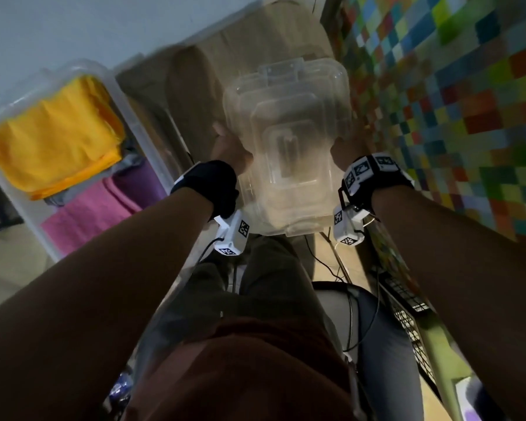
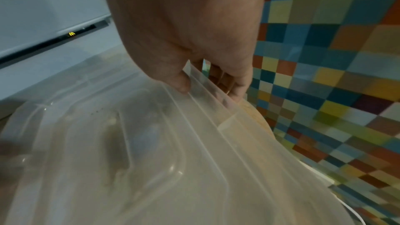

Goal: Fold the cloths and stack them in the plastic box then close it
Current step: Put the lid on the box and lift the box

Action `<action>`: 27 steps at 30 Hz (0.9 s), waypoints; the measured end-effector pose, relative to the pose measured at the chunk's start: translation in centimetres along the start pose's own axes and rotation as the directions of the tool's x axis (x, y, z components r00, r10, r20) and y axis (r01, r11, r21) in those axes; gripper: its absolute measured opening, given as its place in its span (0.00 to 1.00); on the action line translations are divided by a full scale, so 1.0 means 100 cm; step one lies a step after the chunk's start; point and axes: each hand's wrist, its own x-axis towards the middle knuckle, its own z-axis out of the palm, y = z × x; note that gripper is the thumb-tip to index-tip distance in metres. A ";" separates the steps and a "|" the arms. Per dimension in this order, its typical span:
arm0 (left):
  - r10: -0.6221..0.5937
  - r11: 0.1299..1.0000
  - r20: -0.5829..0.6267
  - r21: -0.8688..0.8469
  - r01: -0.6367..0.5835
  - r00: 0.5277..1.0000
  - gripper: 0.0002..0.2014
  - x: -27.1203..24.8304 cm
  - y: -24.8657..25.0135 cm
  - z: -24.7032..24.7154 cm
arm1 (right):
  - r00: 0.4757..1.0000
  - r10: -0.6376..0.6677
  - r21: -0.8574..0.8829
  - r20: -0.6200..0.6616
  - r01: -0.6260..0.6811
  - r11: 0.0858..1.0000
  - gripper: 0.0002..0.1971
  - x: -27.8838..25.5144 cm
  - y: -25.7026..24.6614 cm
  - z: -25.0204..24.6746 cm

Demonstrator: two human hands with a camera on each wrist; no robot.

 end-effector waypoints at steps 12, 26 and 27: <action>0.355 0.933 -0.219 0.141 -0.331 0.909 0.28 -0.045 0.036 -0.131 | 0.902 -0.080 0.286 -0.424 0.217 0.933 0.07 -0.070 -0.121 -0.109; 0.473 0.864 -0.248 -0.056 -0.500 0.846 0.27 -0.148 -0.019 -0.276 | 0.812 -0.503 -0.172 -0.297 0.473 0.864 0.11 -0.220 -0.273 -0.143; 0.474 0.850 -0.229 -0.135 -0.510 0.851 0.26 -0.157 -0.023 -0.281 | 0.808 -0.520 -0.190 -0.278 0.484 0.854 0.12 -0.230 -0.280 -0.138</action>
